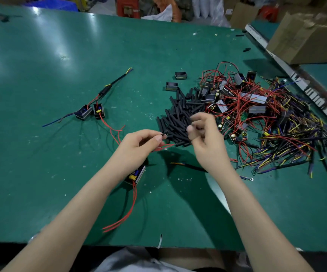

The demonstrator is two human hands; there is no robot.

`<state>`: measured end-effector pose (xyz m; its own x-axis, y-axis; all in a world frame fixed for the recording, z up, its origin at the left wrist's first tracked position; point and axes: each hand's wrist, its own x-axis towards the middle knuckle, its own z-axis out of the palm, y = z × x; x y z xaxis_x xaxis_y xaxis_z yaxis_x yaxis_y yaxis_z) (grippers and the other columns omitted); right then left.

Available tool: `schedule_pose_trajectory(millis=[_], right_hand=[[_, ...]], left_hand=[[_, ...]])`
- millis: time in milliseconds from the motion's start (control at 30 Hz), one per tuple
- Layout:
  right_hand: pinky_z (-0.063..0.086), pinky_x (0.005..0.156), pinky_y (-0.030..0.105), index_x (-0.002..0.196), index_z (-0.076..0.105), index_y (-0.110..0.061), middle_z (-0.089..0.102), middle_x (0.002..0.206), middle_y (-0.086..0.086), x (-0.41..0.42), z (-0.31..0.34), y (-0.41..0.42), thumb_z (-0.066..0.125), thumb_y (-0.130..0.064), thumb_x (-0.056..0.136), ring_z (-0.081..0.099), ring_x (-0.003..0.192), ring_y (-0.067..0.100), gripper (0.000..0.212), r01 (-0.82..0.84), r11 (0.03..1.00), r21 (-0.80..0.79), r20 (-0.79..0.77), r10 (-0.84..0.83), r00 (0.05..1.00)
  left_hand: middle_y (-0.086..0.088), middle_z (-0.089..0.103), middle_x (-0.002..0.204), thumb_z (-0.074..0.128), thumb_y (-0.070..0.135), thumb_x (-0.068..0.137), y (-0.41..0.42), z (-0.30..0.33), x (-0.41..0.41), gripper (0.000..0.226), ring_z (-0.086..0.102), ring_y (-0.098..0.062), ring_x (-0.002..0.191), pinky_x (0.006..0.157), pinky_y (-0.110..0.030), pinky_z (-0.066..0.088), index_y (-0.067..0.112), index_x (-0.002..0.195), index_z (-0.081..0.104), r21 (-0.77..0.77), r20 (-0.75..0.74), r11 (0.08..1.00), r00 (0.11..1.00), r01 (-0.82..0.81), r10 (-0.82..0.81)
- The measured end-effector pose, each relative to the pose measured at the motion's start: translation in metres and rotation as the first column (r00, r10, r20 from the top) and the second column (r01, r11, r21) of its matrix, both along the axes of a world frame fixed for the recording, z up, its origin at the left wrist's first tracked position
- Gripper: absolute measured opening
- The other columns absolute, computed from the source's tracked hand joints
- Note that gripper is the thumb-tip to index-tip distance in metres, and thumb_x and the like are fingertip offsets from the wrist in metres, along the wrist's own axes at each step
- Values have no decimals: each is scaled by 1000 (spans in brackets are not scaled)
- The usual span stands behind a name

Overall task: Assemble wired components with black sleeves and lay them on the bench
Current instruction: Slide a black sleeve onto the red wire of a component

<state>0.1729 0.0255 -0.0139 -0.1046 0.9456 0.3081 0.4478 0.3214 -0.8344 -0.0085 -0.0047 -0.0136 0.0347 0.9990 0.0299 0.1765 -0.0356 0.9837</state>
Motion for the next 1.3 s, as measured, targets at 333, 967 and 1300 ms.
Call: schedule_pose_trajectory(millis=[333, 967, 1300], right_hand=[[47, 78, 21, 101, 55, -25, 65, 86, 0, -34, 6, -26, 64, -11, 90, 61, 81, 7, 20, 239, 970, -55, -642, -217, 735], [49, 79, 20, 96, 55, -16, 66, 94, 3, -52, 1, -27, 67, -15, 88, 61, 86, 10, 14, 326, 881, -344, -724, -470, 505], [47, 72, 15, 92, 55, -14, 67, 89, 5, -46, -2, -31, 68, -16, 88, 57, 70, 1, 14, 312, 849, -426, -702, -528, 478]], left_hand=[[6, 70, 77, 58, 11, 92, -4, 0, 13, 12, 63, 2, 71, 69, -8, 46, 16, 88, 69, -33, 113, 999, 993, -20, 24], [4, 67, 75, 58, 8, 92, -3, 1, 22, 10, 61, 6, 64, 66, -7, 45, 13, 89, 66, 6, 133, 998, 990, -55, 54], [13, 70, 71, 59, 15, 92, -1, -4, 23, 10, 62, 5, 68, 68, -8, 46, 20, 90, 67, 20, 153, 994, 983, -106, 102]])
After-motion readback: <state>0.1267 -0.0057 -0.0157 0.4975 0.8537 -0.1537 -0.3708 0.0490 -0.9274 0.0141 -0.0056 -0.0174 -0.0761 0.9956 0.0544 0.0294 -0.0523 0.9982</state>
